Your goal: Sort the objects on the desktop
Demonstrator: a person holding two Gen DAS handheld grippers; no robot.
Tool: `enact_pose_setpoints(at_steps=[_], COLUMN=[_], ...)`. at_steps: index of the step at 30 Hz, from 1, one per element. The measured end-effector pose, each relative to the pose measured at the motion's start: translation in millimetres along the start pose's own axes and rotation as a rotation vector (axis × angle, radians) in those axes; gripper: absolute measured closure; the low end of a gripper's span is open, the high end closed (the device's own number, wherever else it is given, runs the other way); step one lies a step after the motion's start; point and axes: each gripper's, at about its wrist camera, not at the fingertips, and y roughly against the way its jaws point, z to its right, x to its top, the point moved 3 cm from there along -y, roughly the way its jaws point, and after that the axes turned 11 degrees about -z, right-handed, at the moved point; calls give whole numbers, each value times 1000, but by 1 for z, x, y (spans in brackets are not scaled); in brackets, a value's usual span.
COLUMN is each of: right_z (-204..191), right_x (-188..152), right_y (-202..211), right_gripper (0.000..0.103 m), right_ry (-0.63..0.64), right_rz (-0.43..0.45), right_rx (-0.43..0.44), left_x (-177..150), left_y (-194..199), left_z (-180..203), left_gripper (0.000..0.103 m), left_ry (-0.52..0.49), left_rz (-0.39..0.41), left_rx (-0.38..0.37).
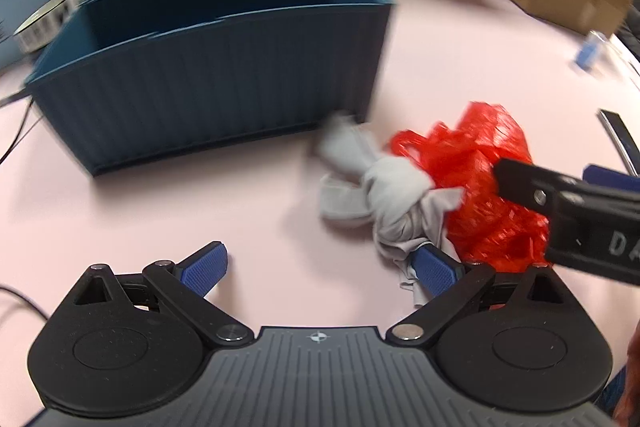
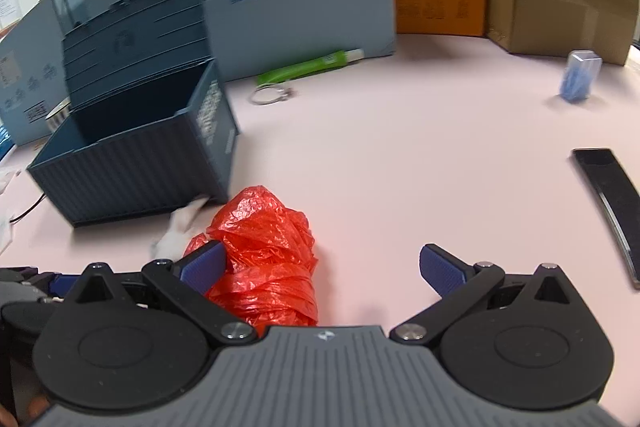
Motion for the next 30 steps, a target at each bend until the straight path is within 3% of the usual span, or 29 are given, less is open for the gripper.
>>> enact_pose_setpoints(at_steps=[7, 21, 25, 30], right_z=[31, 90, 101, 114], right_x=[8, 31, 31, 31], right_y=[-4, -8, 3, 18], right_gripper=[0, 0, 0, 0], right_ry=[-46, -75, -91, -128], right_rz=[1, 26, 69, 108], right_rx=[-2, -131, -167, -213], left_x=[18, 43, 48, 60], left_y=[-8, -20, -20, -28], left_z=[36, 85, 94, 114], left_gripper=[4, 1, 1, 1], left_ry=[-50, -62, -51, -84], left_rz=[3, 24, 33, 39], left_rx=[-35, -86, -151, -179])
